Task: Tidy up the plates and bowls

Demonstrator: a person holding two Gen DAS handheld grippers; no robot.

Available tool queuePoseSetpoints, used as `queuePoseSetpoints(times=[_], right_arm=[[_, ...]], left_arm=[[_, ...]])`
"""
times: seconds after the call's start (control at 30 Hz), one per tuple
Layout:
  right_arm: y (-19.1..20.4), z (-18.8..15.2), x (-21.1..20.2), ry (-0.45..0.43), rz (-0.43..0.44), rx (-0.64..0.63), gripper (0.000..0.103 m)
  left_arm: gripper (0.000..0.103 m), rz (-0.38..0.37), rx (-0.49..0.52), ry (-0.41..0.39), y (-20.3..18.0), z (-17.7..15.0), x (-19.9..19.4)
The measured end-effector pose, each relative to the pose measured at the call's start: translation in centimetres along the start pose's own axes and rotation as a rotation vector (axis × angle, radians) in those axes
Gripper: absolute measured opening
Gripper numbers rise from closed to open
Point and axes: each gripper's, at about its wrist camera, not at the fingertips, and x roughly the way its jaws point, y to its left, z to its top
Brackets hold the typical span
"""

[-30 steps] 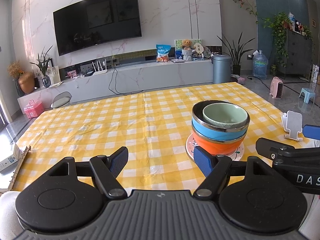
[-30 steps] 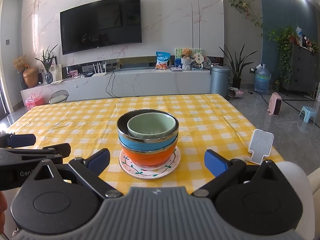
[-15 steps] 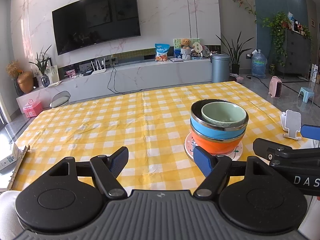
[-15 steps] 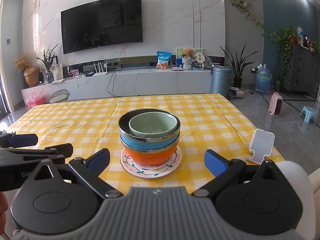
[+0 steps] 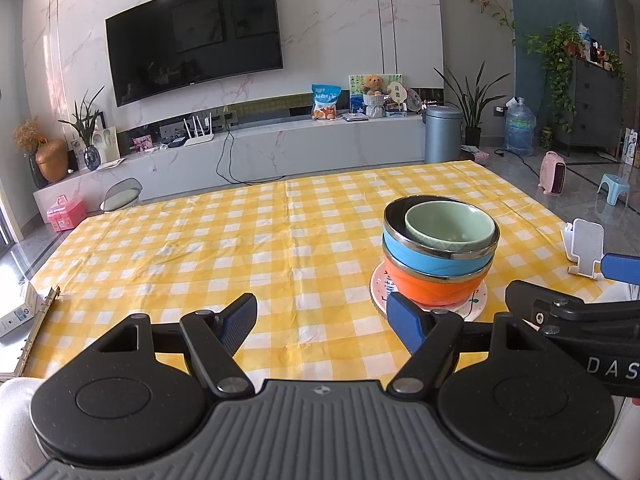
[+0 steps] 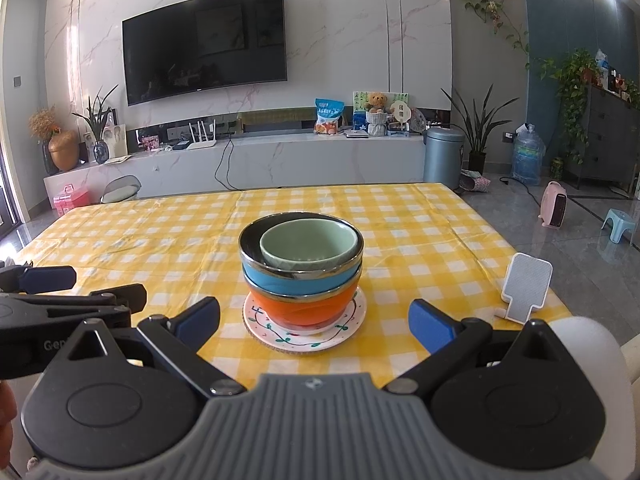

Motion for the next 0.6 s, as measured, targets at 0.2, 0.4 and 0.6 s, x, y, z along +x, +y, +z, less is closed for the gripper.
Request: queuePoseSetpoints(times=[0.2, 0.4, 0.6], right_arm=[[-0.03, 0.01, 0.01, 0.000, 0.000, 0.000, 0.099], [0.00, -0.08, 0.11, 0.002, 0.002, 0.001, 0.099], [0.03, -0.25, 0.32, 0.009, 0.004, 0.001, 0.099]], left_arm=[[0.087, 0.001, 0.001, 0.000, 0.01, 0.02, 0.01], [0.087, 0.000, 0.001, 0.000, 0.03, 0.02, 0.02], [0.087, 0.000, 0.001, 0.001, 0.04, 0.02, -0.01]])
